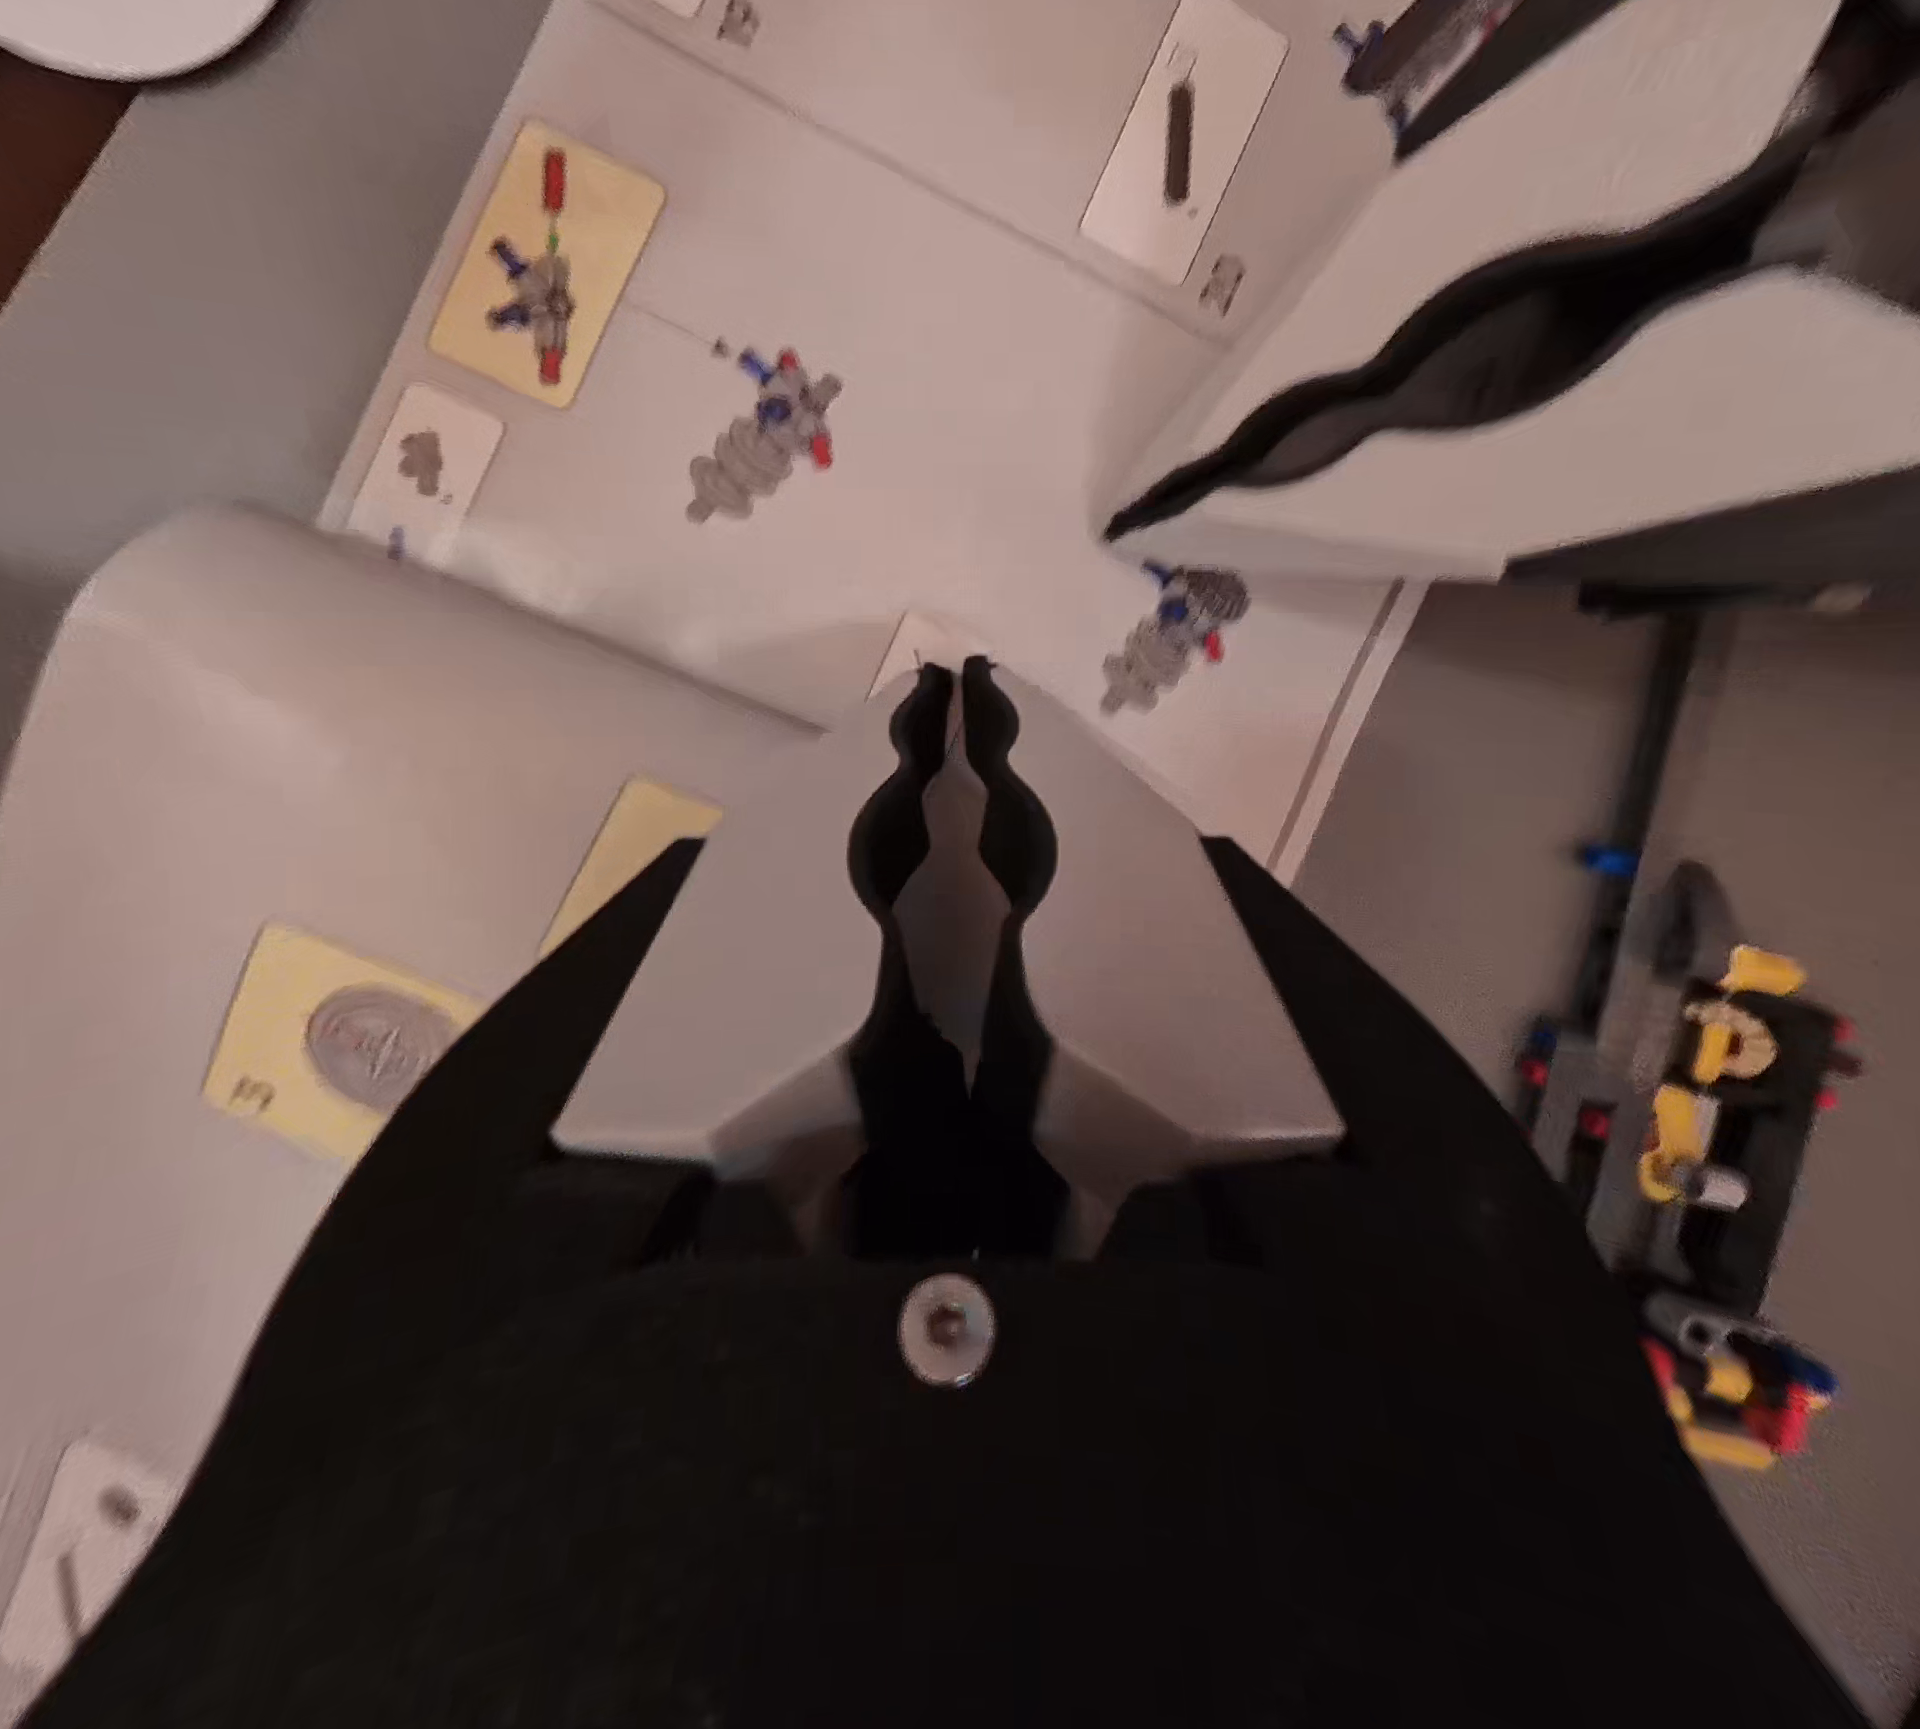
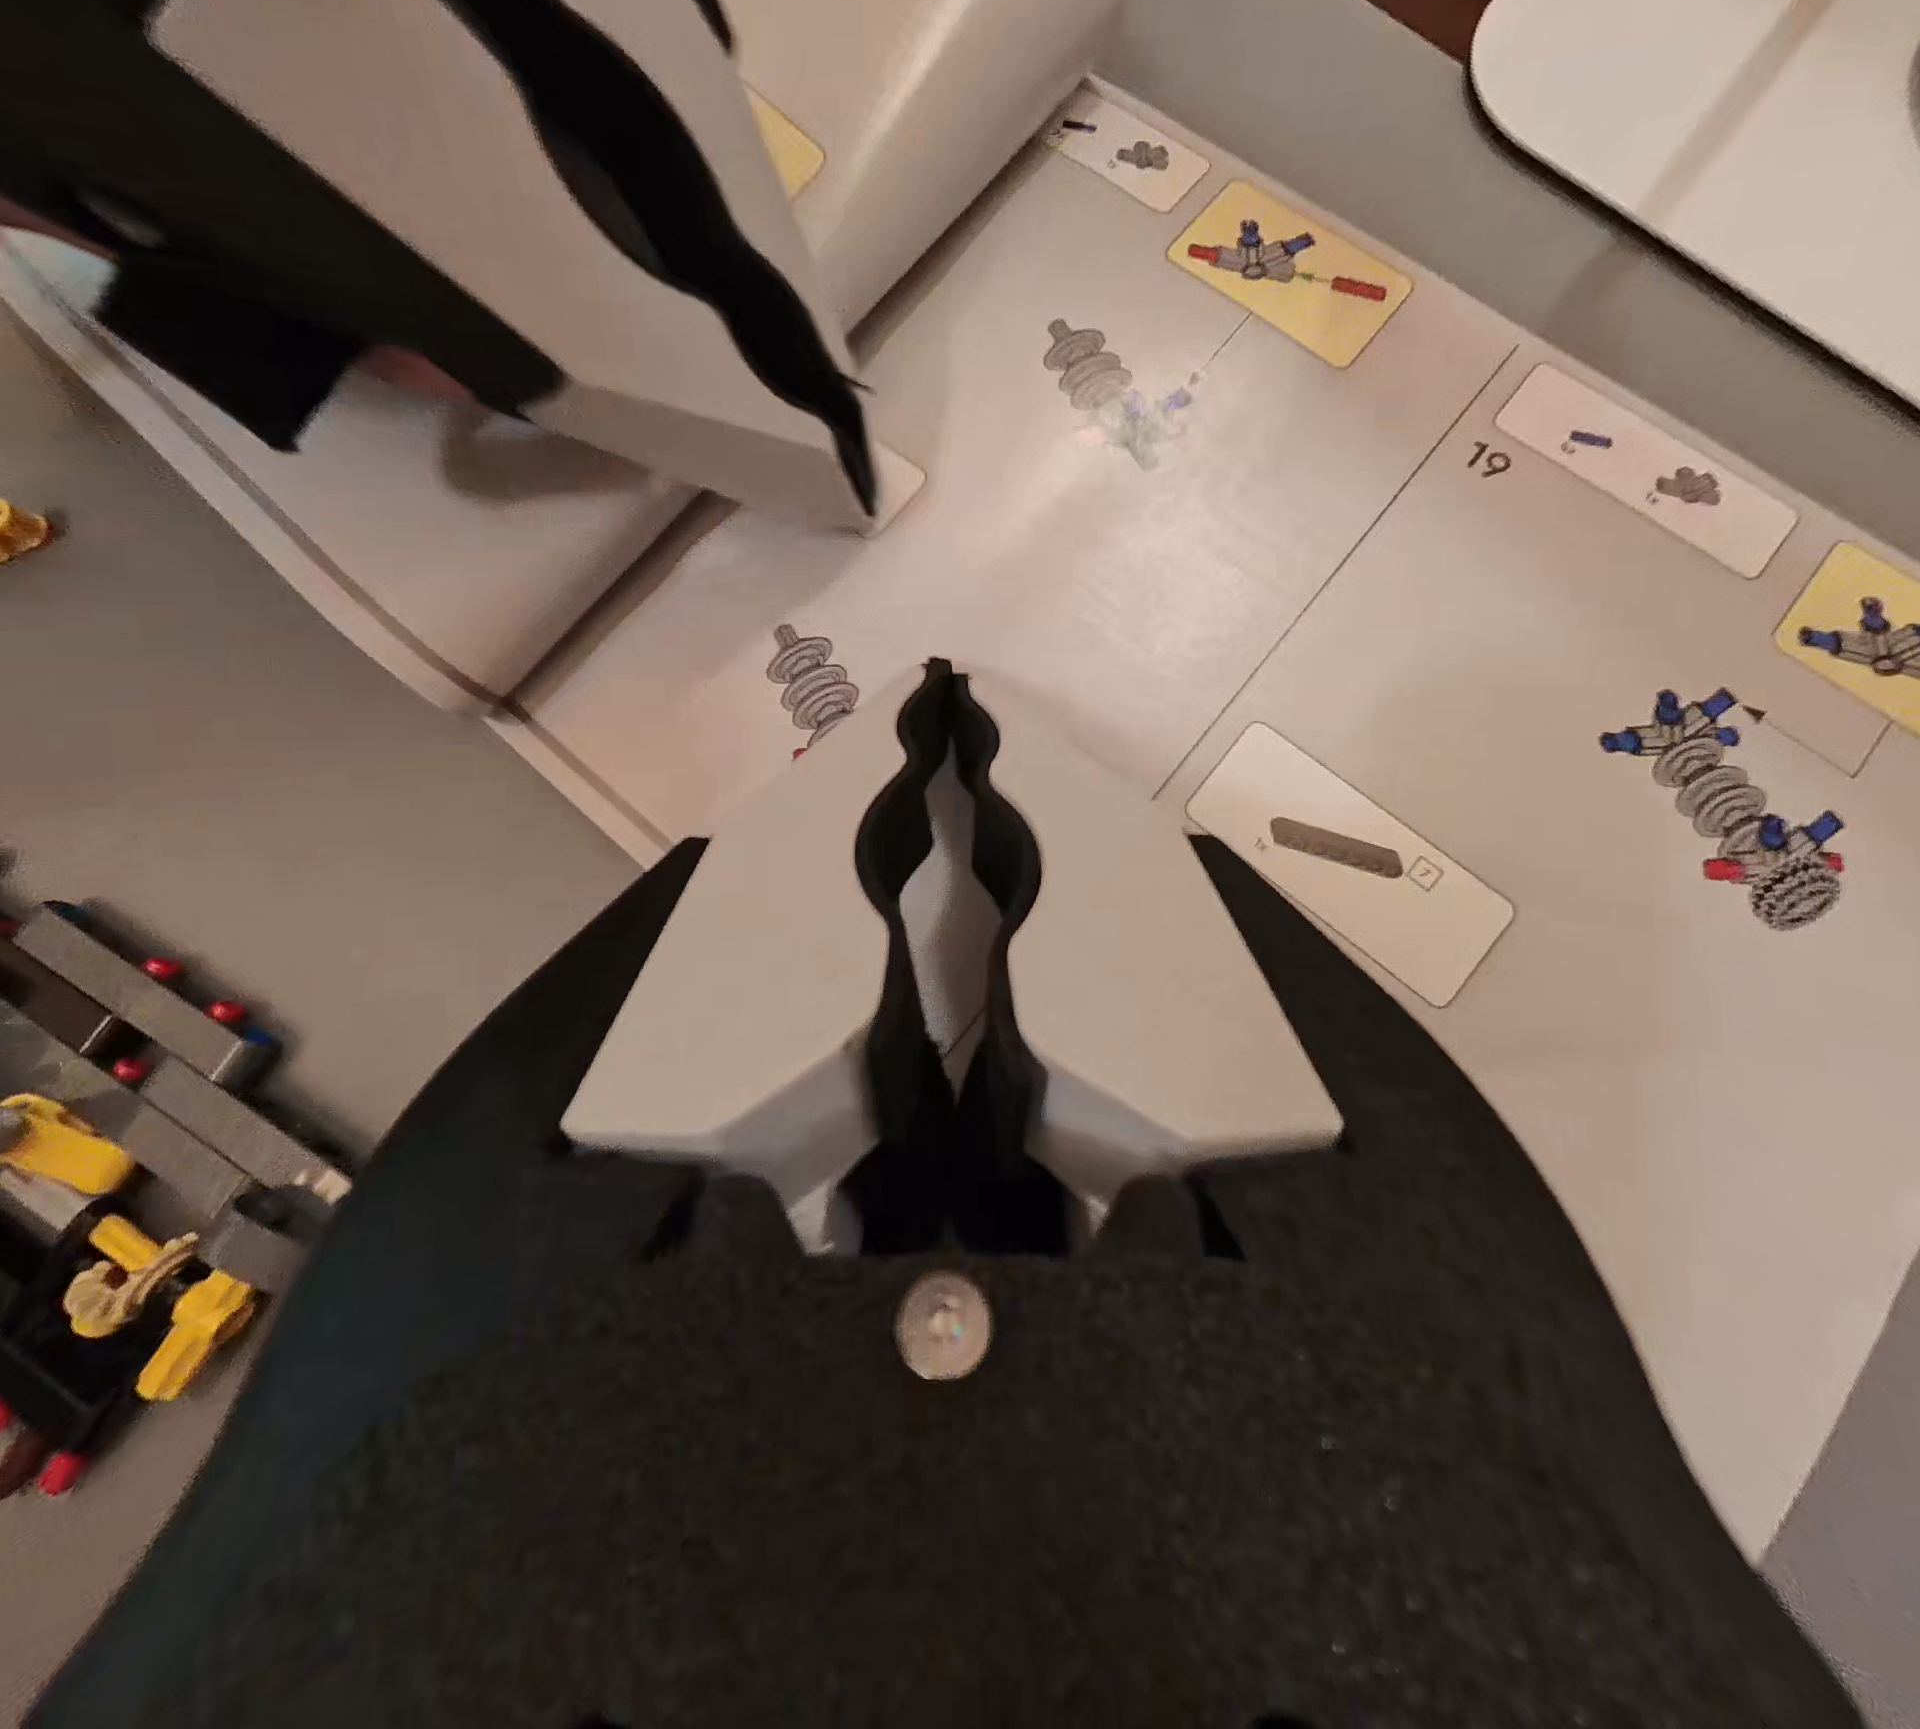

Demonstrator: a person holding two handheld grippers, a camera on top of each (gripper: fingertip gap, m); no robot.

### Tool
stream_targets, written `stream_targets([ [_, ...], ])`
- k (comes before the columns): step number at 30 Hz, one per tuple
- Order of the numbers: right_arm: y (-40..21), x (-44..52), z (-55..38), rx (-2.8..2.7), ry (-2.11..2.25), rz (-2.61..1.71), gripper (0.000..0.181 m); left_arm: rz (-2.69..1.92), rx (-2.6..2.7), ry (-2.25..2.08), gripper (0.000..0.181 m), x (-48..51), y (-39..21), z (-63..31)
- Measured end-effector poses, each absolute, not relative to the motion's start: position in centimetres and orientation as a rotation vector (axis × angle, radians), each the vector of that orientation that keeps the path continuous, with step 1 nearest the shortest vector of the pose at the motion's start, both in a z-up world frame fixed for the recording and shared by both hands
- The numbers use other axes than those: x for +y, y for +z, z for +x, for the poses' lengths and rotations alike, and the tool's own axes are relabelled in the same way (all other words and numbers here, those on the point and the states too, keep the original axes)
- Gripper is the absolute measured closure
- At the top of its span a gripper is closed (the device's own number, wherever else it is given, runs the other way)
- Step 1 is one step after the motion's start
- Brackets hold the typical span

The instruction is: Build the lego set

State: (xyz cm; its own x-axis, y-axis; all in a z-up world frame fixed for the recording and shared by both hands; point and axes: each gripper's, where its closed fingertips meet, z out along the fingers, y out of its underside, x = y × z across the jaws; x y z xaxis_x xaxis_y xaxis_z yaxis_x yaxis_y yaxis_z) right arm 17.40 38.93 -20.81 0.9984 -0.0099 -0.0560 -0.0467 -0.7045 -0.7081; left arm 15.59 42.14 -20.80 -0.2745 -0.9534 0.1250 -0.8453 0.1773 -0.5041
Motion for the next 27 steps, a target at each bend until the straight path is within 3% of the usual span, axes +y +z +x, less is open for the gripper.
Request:
stream_targets([
  [11, -20.7, 39.3, 17.0, -0.033, -0.084, -2.440, 0.181, -1.559, 2.194, -0.471, 0.181, 48.8, -20.7, 8.9],
  [15, -17.8, 42.2, 10.2, -0.304, 0.145, -2.260, 0.181, -1.599, 2.178, -0.518, 0.180, 49.3, -21.2, 8.4],
  [18, -20.8, 42.6, 9.9, -0.405, 0.065, -2.392, 0.181, -1.647, 2.142, -0.508, 0.179, 50.1, -21.1, 8.0],
  [27, -20.9, 42.7, 8.9, -0.563, -0.011, -2.335, 0.181, -1.484, 2.144, -0.740, 0.177, 46.1, -17.1, 14.2],
])
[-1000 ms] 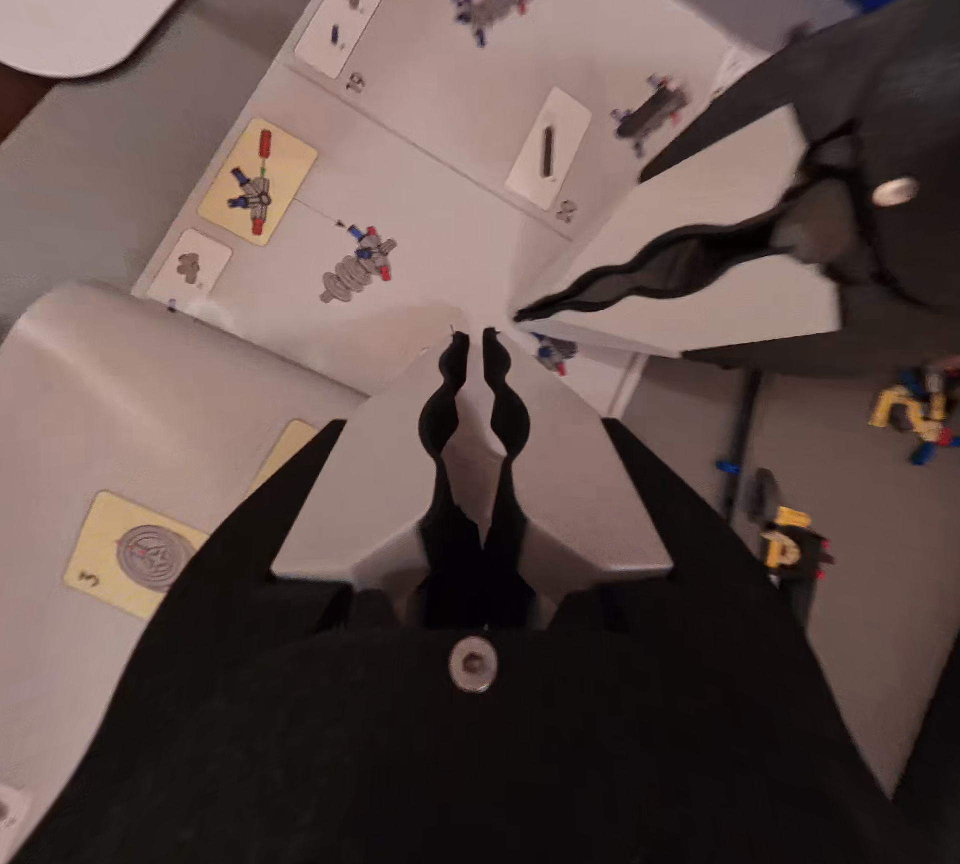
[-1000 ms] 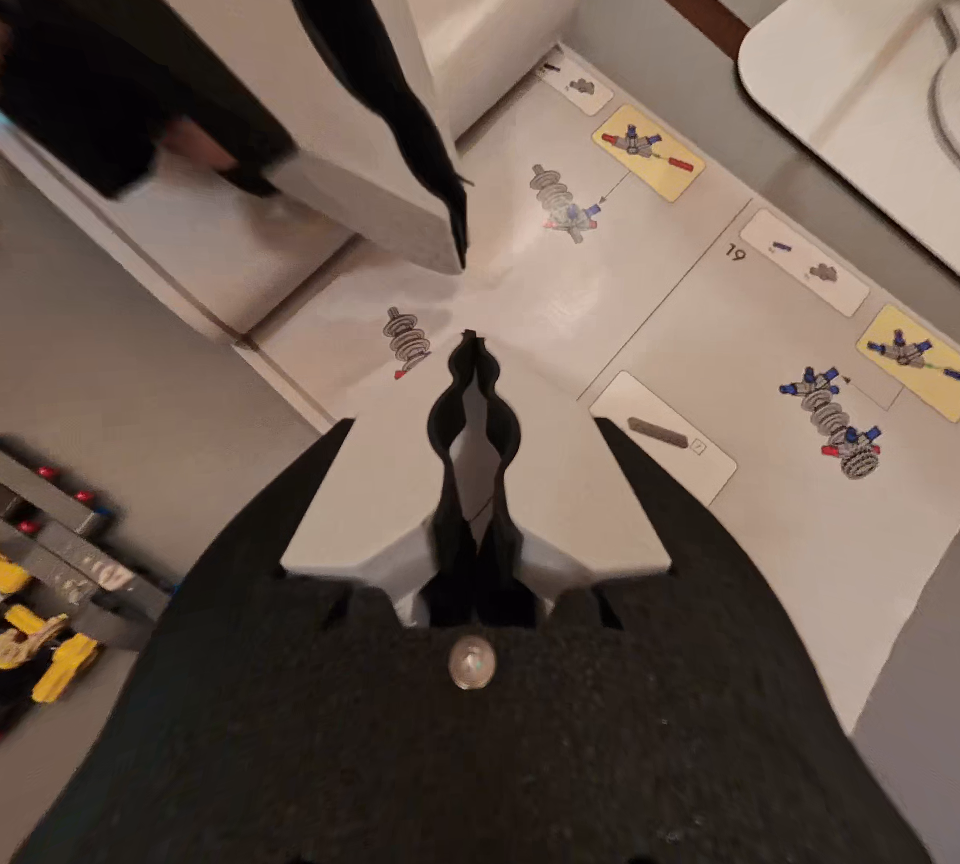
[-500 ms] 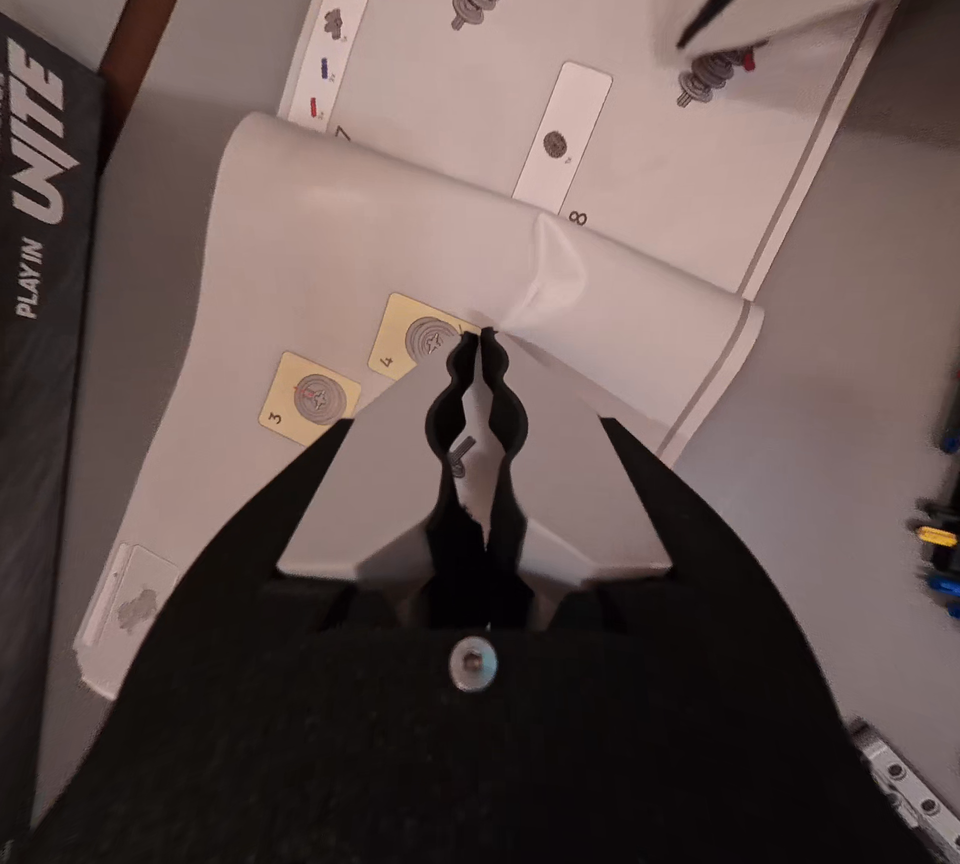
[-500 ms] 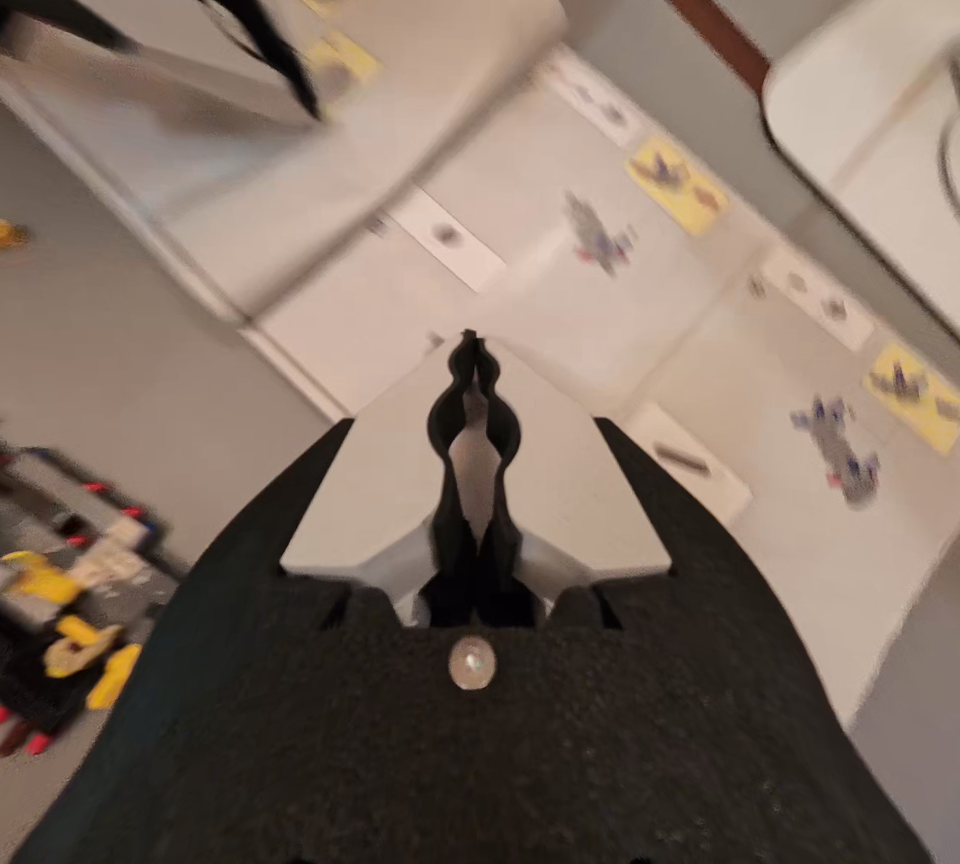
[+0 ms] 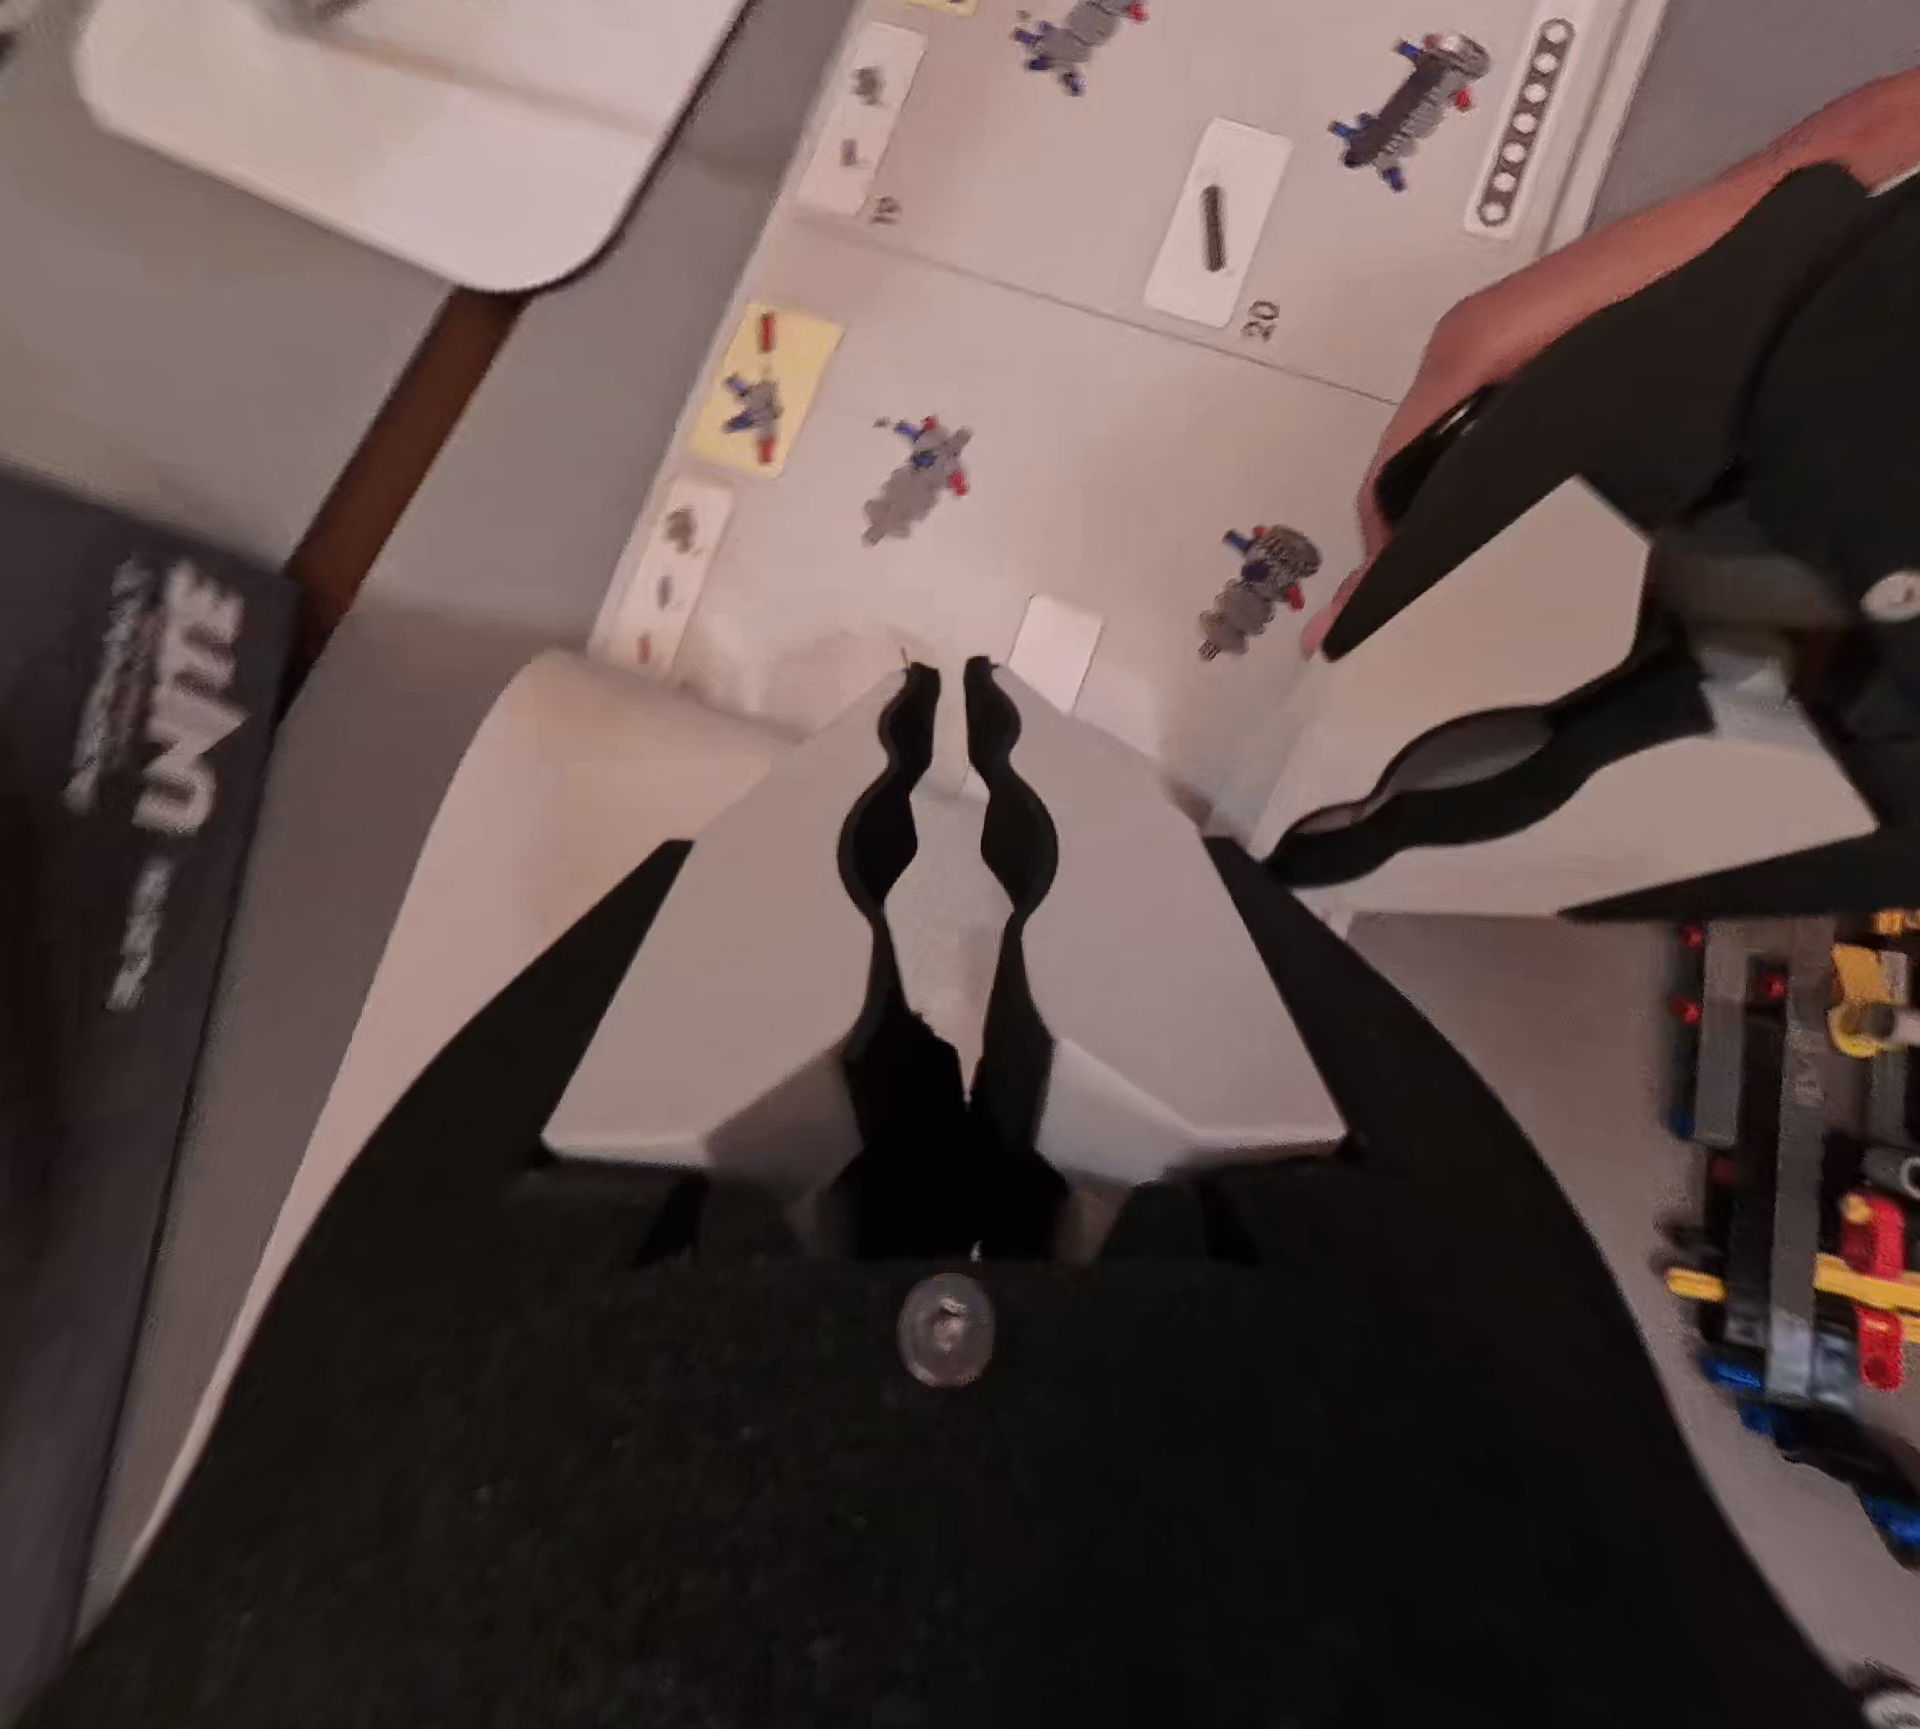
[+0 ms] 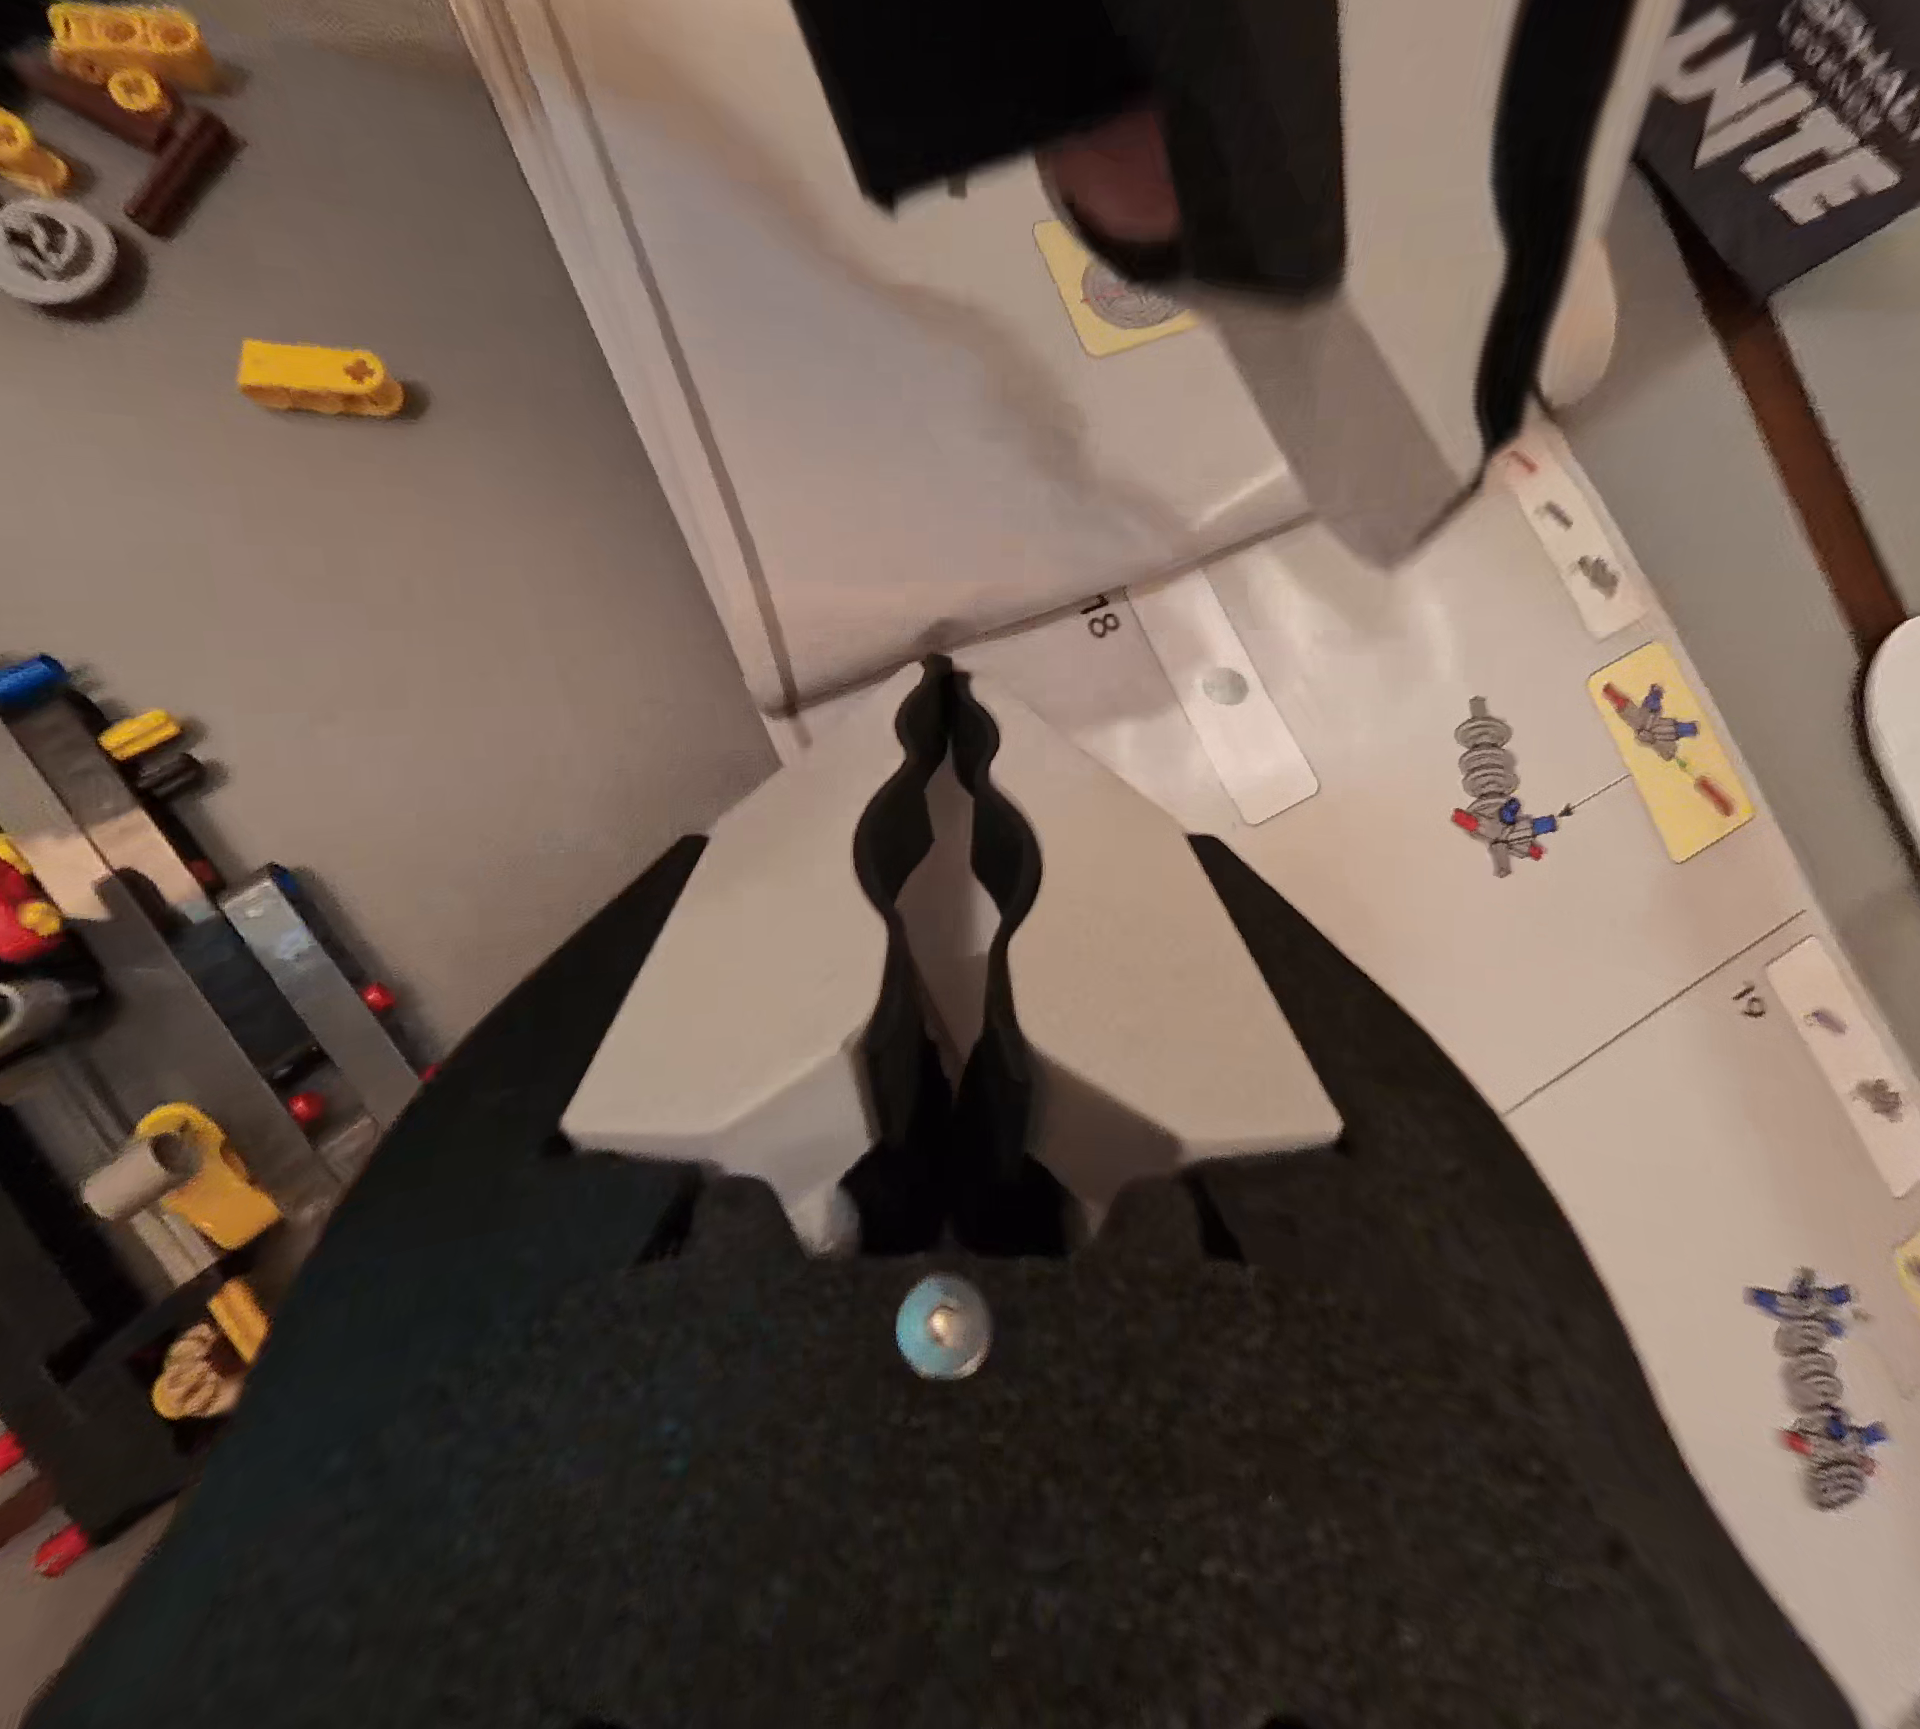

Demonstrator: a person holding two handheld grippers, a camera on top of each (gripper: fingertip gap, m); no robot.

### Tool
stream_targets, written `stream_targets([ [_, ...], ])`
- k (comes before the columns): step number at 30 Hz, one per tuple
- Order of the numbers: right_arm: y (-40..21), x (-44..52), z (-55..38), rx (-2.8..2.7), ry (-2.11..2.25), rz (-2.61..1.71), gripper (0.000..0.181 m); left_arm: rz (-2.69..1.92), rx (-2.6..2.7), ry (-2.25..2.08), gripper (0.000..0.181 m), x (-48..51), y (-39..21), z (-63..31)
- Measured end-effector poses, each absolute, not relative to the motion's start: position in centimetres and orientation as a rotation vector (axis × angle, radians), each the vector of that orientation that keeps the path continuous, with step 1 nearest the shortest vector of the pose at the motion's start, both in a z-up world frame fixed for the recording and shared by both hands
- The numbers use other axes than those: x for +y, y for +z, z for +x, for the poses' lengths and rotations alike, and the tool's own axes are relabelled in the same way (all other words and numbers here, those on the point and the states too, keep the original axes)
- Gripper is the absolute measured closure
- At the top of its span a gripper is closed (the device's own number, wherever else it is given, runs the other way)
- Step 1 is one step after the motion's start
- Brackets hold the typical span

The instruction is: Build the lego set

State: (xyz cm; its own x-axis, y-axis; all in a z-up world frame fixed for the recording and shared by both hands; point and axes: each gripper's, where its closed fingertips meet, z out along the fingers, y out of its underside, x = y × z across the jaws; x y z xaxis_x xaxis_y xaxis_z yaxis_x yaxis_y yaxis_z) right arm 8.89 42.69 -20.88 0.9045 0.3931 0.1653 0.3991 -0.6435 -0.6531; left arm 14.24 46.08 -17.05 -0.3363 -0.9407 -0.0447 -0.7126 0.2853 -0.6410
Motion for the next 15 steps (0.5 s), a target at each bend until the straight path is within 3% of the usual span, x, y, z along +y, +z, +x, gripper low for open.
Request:
stream_targets([
  [6, -20.9, 42.8, 9.2, -0.460, -0.016, -2.354, 0.181, -1.497, 2.532, -0.705, 0.180, 43.3, -20.6, 13.8],
  [15, -21.0, 43.2, 8.8, -0.369, -0.003, -2.366, 0.181, -1.397, 2.557, -0.612, 0.181, 45.5, -20.6, 10.1],
])
